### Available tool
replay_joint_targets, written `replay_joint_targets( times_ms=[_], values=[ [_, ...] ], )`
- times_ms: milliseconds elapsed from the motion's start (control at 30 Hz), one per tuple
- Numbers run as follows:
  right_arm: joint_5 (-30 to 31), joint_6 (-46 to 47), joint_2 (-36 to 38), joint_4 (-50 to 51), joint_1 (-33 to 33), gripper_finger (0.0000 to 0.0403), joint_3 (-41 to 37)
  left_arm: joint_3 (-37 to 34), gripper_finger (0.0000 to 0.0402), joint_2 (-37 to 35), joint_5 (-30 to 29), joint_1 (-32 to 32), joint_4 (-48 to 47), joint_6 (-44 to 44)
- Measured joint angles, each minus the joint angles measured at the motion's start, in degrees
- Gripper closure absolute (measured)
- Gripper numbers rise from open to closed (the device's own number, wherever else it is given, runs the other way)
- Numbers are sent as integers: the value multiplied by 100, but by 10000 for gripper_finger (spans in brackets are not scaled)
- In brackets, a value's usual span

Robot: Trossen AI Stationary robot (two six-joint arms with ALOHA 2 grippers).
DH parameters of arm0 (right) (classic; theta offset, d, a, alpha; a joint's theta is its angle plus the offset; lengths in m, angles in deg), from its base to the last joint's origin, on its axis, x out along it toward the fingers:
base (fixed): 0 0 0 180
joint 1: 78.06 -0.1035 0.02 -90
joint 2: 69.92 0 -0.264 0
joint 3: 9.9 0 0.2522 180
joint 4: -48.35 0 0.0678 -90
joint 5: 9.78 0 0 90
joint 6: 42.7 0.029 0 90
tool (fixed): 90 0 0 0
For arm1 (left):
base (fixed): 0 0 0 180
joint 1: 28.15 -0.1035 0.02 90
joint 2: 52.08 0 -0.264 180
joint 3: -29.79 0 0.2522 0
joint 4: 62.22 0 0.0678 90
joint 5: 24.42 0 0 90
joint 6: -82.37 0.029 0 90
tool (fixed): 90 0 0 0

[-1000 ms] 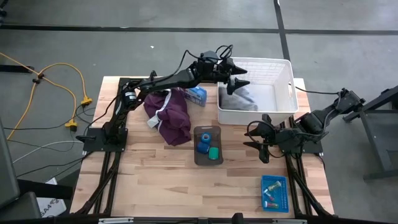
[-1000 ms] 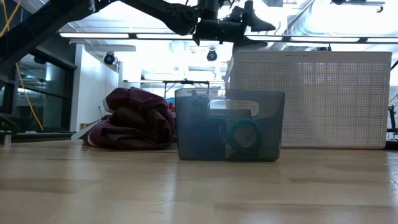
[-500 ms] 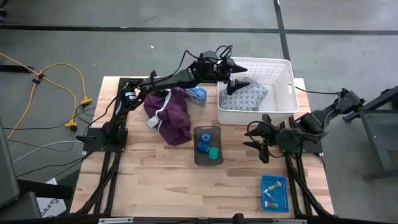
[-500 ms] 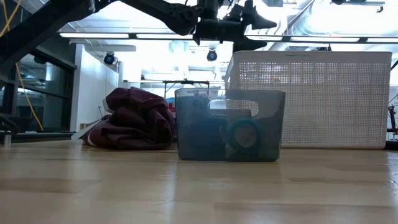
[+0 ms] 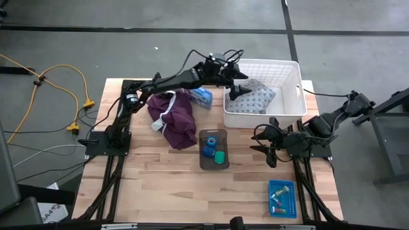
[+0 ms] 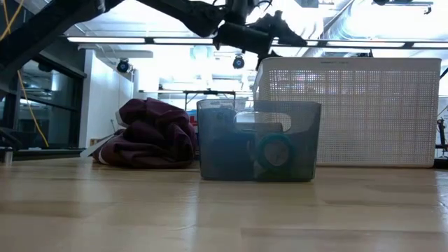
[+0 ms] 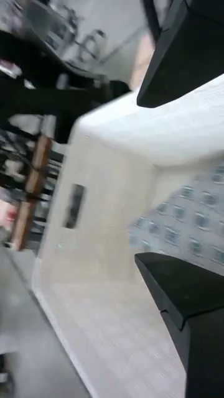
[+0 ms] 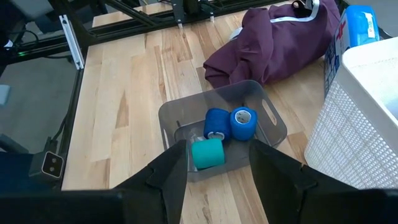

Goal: Pick & Place Medicine items
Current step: Put the violet patient gown into the white laundry bin

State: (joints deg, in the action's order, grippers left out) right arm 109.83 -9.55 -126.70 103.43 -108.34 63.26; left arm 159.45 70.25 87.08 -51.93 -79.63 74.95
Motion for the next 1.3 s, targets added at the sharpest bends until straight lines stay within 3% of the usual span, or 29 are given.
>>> replay_joint_targets(
  times_ms=[433, 867, 1300],
  values=[
    [2, 2, 0, -21, 1, 243, 1, 0, 10, -1114, -1099, -113, -3271, 991],
    [2, 0, 1, -43, -1, 243, 2, 2, 10, -1607, -1363, -113, -5553, 1171],
    [0, 2, 0, -43, 0, 243, 2, 2, 10, -1677, -1417, -139, -8035, 2278]
  ],
)
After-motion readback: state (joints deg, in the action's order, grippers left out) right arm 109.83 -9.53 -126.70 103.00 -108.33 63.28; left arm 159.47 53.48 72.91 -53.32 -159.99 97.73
